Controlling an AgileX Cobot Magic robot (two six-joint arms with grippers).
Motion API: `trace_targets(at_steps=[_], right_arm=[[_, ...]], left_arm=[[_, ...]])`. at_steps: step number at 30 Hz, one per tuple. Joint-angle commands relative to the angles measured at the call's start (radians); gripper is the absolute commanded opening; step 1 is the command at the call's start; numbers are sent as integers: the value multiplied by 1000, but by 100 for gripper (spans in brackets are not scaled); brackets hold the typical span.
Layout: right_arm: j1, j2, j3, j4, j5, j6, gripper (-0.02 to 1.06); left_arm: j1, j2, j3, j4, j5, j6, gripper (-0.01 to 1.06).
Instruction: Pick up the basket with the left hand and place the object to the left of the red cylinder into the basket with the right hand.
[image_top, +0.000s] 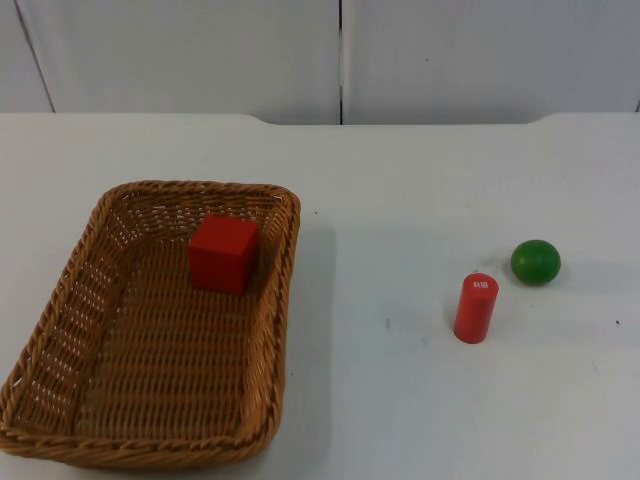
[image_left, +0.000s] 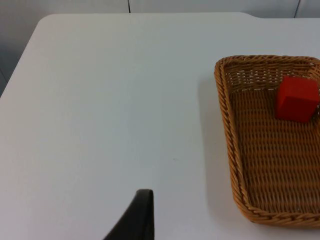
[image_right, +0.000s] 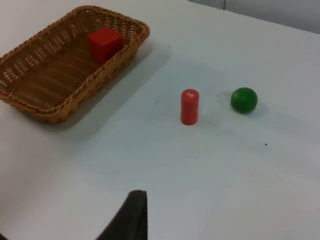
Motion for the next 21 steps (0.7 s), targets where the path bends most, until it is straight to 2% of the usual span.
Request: trace_targets(at_steps=[1,10,14,21], right_arm=[[-41,-3,6,2,-9,-8,105],[-177,-3,6,2,-9,-8,105],[-282,-3,6,2,-9,-8,105],[-400,-3,6,2,-9,-8,105]], left_arm=[[0,-4,4,8,-5,1,105],[0,-4,4,8,-5,1,105],[0,-4,4,8,-5,1,105],[0,-4,4,8,-5,1,105]])
